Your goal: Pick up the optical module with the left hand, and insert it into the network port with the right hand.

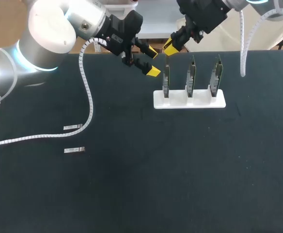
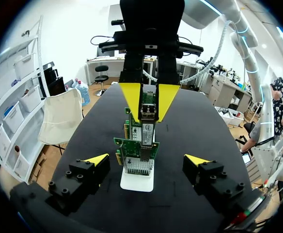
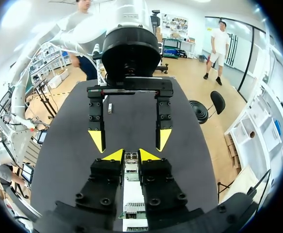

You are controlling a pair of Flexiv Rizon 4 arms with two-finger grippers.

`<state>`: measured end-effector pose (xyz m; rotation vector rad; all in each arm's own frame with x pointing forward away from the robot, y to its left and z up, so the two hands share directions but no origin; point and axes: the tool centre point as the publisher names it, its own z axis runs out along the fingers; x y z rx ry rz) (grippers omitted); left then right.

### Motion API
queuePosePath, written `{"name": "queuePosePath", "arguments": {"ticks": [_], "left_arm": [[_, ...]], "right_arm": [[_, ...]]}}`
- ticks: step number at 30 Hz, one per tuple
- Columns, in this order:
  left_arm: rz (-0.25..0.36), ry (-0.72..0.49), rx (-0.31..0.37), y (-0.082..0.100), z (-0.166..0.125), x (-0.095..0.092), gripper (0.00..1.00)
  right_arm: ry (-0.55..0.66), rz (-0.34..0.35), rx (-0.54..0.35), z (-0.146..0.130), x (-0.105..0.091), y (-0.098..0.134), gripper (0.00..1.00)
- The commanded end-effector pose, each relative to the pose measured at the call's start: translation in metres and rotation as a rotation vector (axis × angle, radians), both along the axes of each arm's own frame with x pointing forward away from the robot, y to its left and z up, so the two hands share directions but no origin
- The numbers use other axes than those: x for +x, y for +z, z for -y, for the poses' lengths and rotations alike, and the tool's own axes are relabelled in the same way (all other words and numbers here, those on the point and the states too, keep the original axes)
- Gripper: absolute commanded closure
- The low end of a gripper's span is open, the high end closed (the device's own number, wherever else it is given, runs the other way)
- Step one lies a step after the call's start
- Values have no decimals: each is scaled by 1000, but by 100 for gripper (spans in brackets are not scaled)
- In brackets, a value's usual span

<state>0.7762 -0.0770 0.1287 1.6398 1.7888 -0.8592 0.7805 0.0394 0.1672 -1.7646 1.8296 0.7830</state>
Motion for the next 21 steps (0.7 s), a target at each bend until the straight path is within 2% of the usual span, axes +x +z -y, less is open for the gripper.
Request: {"name": "queuePosePath", "arguments": {"ticks": [1, 21], "left_arm": [[-3, -3, 5, 0, 0, 1, 0], [-3, -3, 5, 0, 0, 1, 0]], "right_arm": [[-12, 2, -1, 2, -4, -3, 100], [-25, -13, -12, 2, -5, -12, 100]]}}
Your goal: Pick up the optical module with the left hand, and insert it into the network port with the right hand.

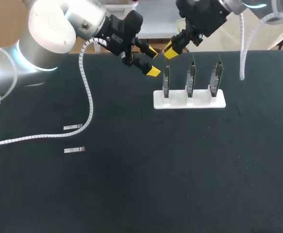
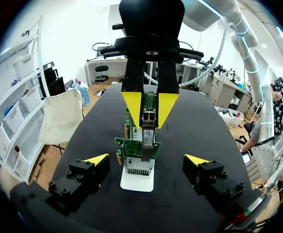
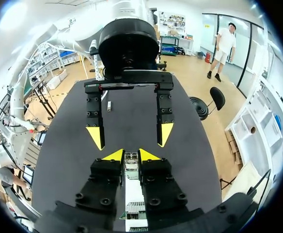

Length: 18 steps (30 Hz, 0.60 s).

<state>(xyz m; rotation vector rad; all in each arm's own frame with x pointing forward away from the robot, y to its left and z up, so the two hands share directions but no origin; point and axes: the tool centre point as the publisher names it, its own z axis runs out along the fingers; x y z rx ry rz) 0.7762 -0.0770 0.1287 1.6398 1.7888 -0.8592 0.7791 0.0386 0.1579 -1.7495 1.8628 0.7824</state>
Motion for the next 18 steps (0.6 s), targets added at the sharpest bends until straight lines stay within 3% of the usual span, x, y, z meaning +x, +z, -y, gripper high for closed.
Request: {"name": "queuePosePath", "arguments": {"ticks": [1, 18], "left_arm": [[-3, -3, 5, 0, 0, 1, 0], [-3, -3, 5, 0, 0, 1, 0]], "right_arm": [[-6, 2, -2, 1, -3, -3, 100], [-9, 2, -20, 1, -5, -8, 100]]}}
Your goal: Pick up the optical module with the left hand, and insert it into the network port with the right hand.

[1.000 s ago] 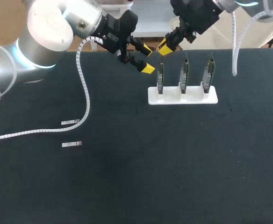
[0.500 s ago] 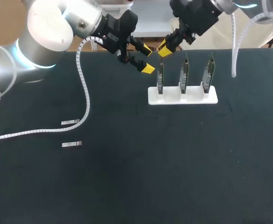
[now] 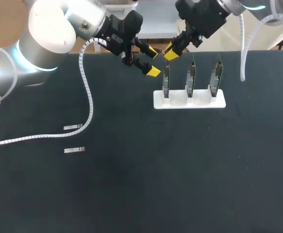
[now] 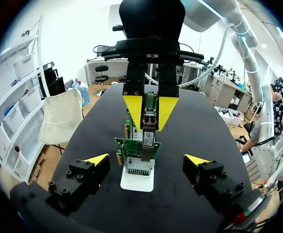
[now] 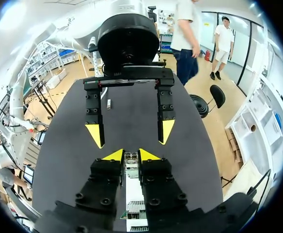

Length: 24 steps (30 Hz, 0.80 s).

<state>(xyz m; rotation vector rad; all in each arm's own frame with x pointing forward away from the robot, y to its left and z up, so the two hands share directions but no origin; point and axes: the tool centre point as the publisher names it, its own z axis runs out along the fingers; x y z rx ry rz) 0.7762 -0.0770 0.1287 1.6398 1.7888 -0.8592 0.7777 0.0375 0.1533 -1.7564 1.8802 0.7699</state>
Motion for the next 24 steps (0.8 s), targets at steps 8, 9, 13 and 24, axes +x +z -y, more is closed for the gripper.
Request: {"name": "queuePosePath", "arguments": {"ticks": [8, 9, 13, 24], "left_arm": [[-3, -3, 5, 0, 0, 1, 0], [-3, -3, 5, 0, 0, 1, 0], [-3, -3, 5, 0, 0, 1, 0], [-3, -3, 5, 0, 0, 1, 0]], "right_arm": [[-28, 3, 2, 1, -4, -3, 52], [-26, 3, 5, 1, -4, -2, 0], [-25, 6, 17, 3, -5, 1, 0], [-60, -24, 114, 27, -5, 18, 0]]}}
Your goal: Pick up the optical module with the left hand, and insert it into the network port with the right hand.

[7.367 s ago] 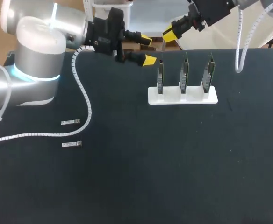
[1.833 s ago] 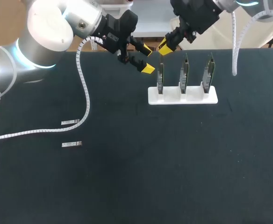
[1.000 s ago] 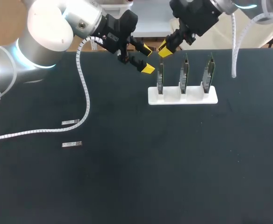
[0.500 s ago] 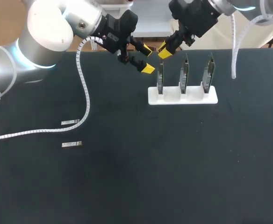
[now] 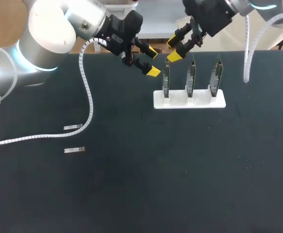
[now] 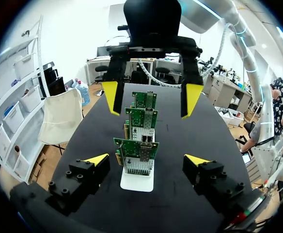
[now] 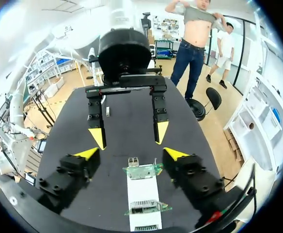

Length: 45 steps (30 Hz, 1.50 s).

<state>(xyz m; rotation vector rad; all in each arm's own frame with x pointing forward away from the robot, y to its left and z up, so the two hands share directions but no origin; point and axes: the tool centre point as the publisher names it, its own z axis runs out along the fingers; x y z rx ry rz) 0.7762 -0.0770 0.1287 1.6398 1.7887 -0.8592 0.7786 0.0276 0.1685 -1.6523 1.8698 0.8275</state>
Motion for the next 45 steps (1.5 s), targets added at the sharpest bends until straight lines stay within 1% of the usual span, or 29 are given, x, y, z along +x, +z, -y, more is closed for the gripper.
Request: {"name": "queuePosePath", "arguments": {"ticks": [1, 5, 13, 14, 15, 23, 29, 36, 45], "left_arm": [[-3, -3, 5, 0, 0, 1, 0], [-3, -3, 5, 0, 0, 1, 0], [-3, -3, 5, 0, 0, 1, 0], [-3, -3, 5, 0, 0, 1, 0], [-3, -3, 5, 0, 0, 1, 0], [-3, -3, 5, 0, 0, 1, 0], [-3, -3, 5, 0, 0, 1, 0], [-3, -3, 5, 0, 0, 1, 0], [-3, -3, 5, 0, 0, 1, 0]], "right_arm": [[-13, -12, 38, 19, -5, 3, 0], [-32, -18, 46, 27, -5, 2, 0], [-45, -21, 67, 33, -6, 0, 0], [-45, -17, 67, 33, -7, 0, 68], [-46, -14, 72, 34, -7, 0, 100], [-54, -19, 96, 35, -10, -1, 100], [-53, -10, 105, 32, -10, 1, 100], [-39, 1, 103, 25, -8, 3, 100], [-24, -3, 96, 10, -6, -2, 100]]}}
